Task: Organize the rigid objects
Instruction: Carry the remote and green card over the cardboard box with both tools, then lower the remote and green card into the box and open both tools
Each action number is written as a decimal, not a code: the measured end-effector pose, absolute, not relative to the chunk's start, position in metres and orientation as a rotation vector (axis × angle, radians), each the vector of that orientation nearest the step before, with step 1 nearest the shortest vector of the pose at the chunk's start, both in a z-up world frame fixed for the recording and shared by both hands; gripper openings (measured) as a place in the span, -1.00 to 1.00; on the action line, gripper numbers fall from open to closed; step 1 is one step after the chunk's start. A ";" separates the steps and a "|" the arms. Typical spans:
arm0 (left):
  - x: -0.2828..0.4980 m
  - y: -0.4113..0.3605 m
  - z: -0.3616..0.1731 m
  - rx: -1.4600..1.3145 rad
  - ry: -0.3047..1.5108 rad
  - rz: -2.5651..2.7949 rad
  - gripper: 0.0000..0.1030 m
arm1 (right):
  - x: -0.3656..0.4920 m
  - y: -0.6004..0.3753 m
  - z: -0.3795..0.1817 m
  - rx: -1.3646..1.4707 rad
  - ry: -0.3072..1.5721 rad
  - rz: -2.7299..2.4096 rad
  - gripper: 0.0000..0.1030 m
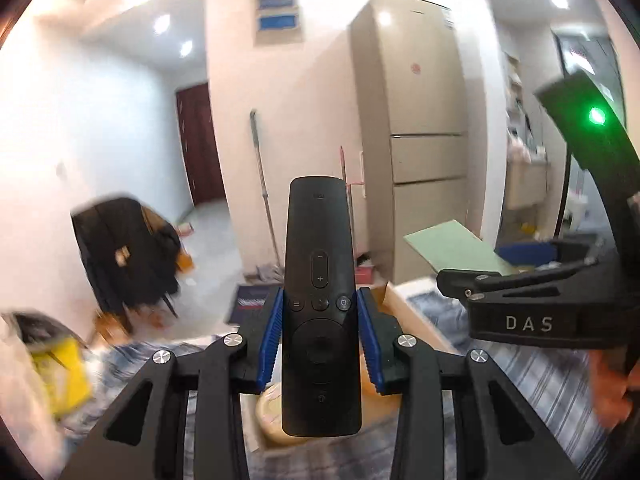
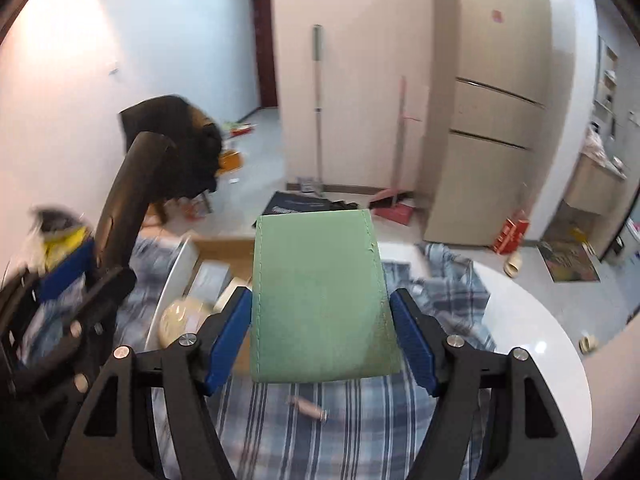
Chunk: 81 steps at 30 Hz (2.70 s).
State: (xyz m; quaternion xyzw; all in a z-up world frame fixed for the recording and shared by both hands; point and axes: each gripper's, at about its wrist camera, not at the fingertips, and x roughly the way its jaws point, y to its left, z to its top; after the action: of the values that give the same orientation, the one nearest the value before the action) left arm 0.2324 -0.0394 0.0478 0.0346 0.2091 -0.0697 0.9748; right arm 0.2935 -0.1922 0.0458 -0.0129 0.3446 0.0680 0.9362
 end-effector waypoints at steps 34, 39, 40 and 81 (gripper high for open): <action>0.314 -0.032 -0.047 0.059 0.615 -0.093 -0.25 | 0.355 -0.172 -0.068 -0.090 0.829 0.190 0.35; 0.316 -0.028 -0.049 0.037 0.629 -0.099 -0.25 | 0.356 -0.174 -0.070 -0.086 0.832 0.203 0.52; 0.317 -0.027 -0.049 0.031 0.632 -0.100 -0.26 | 0.356 -0.174 -0.070 -0.082 0.837 0.204 0.54; 0.287 -0.028 -0.010 -0.054 0.429 -0.113 0.65 | 0.344 -0.228 -0.023 0.125 0.786 0.161 0.62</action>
State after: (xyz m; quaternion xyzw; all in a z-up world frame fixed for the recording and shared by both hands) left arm 0.2870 -0.0282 -0.0100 -0.0269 0.2128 -0.0561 0.9751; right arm 0.3439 -0.2276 -0.0234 0.0606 0.3824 0.0785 0.9187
